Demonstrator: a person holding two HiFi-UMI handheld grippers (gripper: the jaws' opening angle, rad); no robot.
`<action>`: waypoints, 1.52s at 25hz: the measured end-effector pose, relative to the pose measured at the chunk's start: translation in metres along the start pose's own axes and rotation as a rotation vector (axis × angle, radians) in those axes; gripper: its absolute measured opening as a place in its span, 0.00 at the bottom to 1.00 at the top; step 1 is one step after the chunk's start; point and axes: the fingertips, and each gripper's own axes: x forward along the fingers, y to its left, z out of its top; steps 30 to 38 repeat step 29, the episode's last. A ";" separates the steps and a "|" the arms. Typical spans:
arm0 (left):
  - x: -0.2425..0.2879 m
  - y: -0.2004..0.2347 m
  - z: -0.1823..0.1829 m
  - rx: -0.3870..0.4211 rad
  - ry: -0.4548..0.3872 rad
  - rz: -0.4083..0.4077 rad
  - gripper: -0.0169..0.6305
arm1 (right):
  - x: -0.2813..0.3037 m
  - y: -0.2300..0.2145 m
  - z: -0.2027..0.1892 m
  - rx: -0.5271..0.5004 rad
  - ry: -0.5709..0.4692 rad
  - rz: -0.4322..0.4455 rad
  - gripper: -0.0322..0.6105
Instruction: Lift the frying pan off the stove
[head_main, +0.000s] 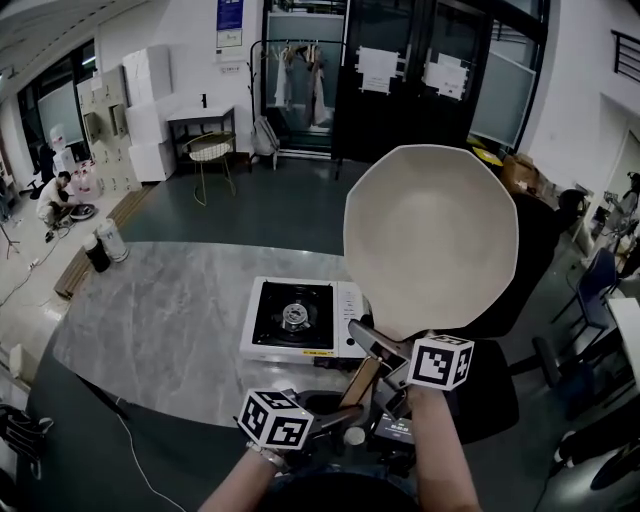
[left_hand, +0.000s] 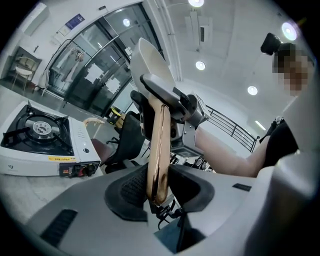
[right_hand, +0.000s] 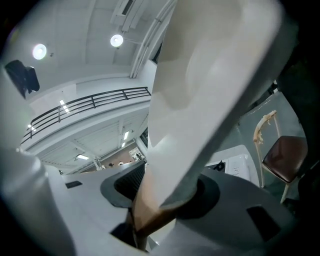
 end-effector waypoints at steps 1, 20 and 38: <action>0.001 0.001 0.000 0.007 0.007 0.006 0.23 | -0.002 -0.004 0.000 0.004 -0.001 -0.010 0.37; -0.001 0.010 0.014 0.091 0.044 0.068 0.24 | -0.009 -0.016 0.015 0.046 -0.062 -0.033 0.38; -0.006 0.011 0.020 0.098 0.048 0.065 0.24 | -0.005 -0.014 0.019 0.058 -0.060 -0.032 0.38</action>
